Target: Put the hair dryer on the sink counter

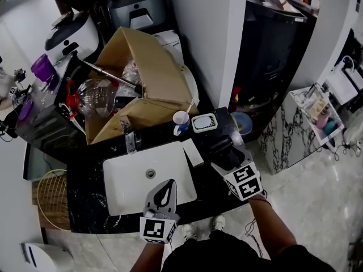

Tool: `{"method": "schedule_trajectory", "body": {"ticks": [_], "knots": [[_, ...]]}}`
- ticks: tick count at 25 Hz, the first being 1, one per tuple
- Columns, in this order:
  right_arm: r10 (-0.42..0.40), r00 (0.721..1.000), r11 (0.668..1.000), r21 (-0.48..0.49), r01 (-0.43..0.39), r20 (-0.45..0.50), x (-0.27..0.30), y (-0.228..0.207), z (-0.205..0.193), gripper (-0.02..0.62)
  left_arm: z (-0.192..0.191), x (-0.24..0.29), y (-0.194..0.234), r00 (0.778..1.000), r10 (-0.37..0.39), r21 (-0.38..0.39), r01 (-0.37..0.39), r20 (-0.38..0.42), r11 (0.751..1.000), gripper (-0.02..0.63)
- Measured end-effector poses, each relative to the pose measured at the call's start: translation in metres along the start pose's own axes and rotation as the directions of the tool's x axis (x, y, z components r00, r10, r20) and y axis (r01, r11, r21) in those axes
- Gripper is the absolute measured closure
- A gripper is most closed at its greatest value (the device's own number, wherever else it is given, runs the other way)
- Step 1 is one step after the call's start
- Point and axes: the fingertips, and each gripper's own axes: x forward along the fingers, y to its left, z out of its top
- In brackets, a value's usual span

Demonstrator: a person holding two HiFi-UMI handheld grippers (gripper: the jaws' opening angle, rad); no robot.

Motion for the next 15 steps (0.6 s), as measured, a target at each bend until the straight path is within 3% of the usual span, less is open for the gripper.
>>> {"method": "schedule_trajectory", "body": {"ticks": [8,15], "knots": [[-0.036,0.966,0.998,-0.043,0.049,0.256,-0.074,0.011,0.068,0.335,0.010,-0.003,-0.004,1.000,0.005,0.013,-0.005,0.003,1.000,0.612],[-0.062,0.918,0.993,-0.065,0.095,0.391,-0.109,0.025,0.085,0.441,0.019,-0.005,-0.005,0.999,0.017,0.018,-0.018,0.046,1.000,0.612]]}}
